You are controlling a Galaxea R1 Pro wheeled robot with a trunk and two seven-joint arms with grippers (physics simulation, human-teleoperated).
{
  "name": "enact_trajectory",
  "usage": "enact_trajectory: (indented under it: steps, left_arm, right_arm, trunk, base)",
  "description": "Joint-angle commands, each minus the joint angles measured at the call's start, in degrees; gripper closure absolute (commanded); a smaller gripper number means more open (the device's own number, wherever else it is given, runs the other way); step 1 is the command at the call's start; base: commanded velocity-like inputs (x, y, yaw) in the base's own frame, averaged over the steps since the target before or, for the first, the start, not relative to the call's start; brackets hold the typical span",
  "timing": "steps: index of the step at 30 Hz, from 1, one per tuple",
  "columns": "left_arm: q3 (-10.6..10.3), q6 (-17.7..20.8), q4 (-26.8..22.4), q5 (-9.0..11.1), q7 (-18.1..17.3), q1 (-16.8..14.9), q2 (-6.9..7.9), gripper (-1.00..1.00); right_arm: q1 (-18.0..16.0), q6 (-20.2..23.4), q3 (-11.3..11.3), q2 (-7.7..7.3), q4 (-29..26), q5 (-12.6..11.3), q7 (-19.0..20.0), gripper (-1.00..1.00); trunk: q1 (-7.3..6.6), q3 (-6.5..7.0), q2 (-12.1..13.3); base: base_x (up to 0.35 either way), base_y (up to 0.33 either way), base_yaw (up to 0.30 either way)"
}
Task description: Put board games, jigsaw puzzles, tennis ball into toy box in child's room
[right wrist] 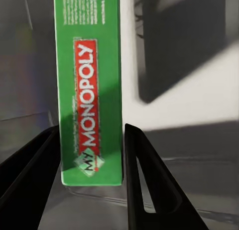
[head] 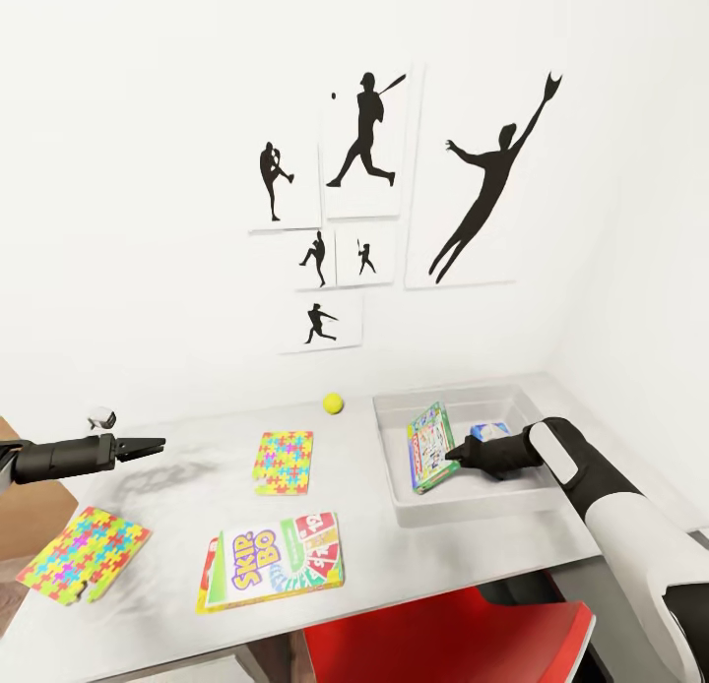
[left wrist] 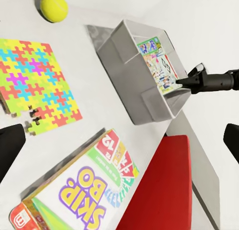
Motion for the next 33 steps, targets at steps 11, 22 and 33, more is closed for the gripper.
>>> enact_trajectory:
  steps: [11, 22, 33]
  left_arm:
    - [-0.4, 0.6, 0.0, 0.3, -0.2, -0.1, 0.04, -1.0]
    - [-0.3, 0.6, 0.0, 0.3, -0.2, -0.1, 0.04, -1.0]
    - [-0.4, 0.6, 0.0, 0.3, -0.2, -0.1, 0.04, -1.0]
  right_arm:
    - [-0.2, 0.0, 0.2, -0.06, 0.0, 0.5, 0.6, -1.0]
    - [-0.2, 0.0, 0.2, -0.16, -0.2, 0.5, 0.6, -1.0]
    - [-0.3, 0.0, -0.2, -0.88, -0.6, 0.3, 0.7, -1.0]
  trunk:
    - [0.04, -0.13, -0.1]
    - [0.04, -0.13, -0.1]
    - [0.04, -0.13, -0.1]
  base:
    - [0.0, 0.0, 0.0]
    - [0.0, 0.0, 0.0]
    - [0.0, 0.0, 0.0]
